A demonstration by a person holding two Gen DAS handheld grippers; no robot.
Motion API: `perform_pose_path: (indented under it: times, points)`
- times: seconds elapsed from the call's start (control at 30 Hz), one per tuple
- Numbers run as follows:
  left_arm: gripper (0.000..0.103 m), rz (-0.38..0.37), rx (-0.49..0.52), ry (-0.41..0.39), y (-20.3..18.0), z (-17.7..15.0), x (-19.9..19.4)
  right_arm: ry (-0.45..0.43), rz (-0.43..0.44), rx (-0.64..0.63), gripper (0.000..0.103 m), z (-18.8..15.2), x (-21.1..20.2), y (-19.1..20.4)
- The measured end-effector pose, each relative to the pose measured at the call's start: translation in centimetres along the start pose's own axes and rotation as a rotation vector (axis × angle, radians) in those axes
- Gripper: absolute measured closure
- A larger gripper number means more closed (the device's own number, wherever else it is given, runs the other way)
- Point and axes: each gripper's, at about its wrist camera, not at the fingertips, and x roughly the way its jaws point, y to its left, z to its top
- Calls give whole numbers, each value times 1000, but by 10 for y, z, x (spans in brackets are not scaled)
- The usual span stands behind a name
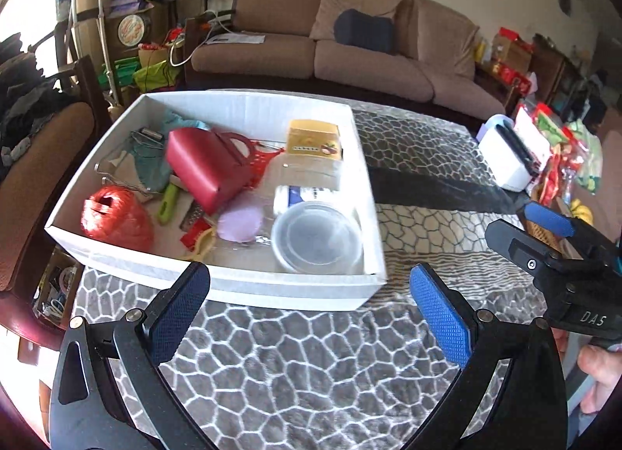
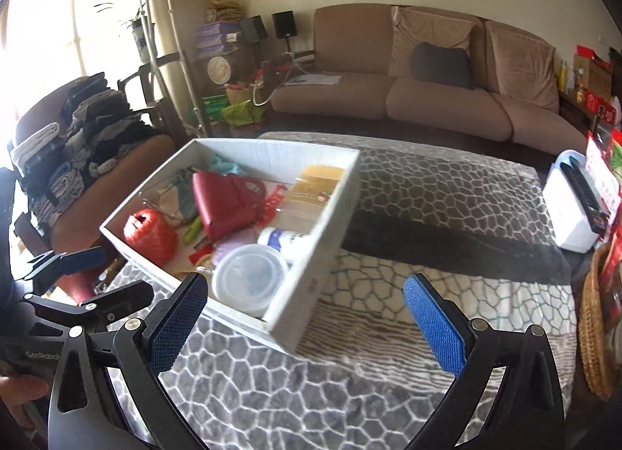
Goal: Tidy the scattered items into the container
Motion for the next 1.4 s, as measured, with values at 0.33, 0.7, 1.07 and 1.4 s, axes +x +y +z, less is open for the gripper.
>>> perform_pose_path:
  times: [0.33, 0.7, 1.07, 1.4]
  points:
    - [0, -65, 80, 3, -122, -4, 63, -10, -154, 143, 0, -37, -23, -139]
    - [0, -10, 128, 73, -171, -21, 166, 63, -253, 165, 0, -83, 26, -220]
    - [0, 25, 170, 134, -176, -40, 229, 137, -274, 170, 0, -107, 83, -239]
    - [0, 37, 166, 117, -175, -40, 233, 192, -280, 176, 0, -111, 100, -238]
